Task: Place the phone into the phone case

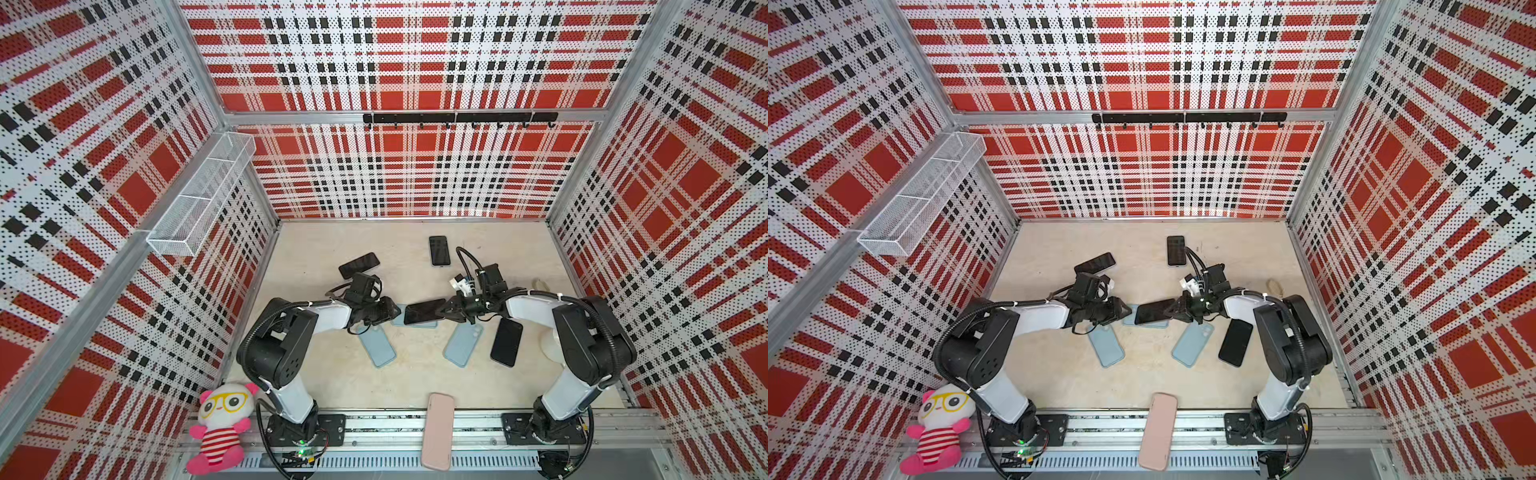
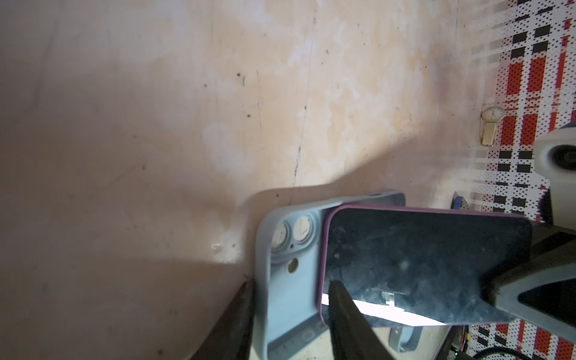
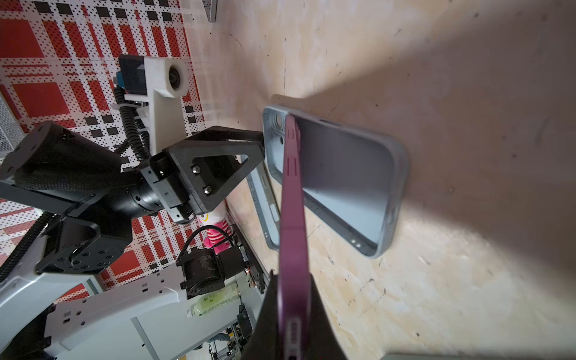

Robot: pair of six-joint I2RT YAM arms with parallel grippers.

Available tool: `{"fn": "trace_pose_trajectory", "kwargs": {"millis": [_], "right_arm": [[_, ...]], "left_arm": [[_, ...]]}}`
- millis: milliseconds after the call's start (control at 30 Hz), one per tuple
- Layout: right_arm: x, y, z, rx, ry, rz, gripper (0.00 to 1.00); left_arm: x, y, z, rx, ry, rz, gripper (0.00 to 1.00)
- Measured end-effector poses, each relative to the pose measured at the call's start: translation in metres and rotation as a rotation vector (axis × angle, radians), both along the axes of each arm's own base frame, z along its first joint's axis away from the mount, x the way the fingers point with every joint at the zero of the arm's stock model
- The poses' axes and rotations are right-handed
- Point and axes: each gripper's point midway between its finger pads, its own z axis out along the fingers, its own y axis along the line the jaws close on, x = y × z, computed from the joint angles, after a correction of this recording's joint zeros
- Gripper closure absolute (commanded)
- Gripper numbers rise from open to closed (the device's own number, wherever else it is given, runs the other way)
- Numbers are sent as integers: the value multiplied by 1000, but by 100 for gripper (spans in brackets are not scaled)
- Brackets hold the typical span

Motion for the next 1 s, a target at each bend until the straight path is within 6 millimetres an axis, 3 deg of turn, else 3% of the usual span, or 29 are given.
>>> {"fn": "trace_pose_trajectory", "kwargs": {"millis": [333, 500, 733, 1000], "right_arm": [[8, 13, -6, 35, -30, 20, 100], [-1, 27, -8, 54, -24, 70, 100], [0, 28, -9, 57, -19, 78, 100], [-2, 27, -14, -7, -5, 89, 72]], "left_arm": [[1, -4, 1, -22, -2, 13, 52], [1, -9, 2, -38, -15, 0, 47], [2, -10, 3, -39, -19, 0, 48], [2, -8, 0, -13, -33, 1, 52]]}}
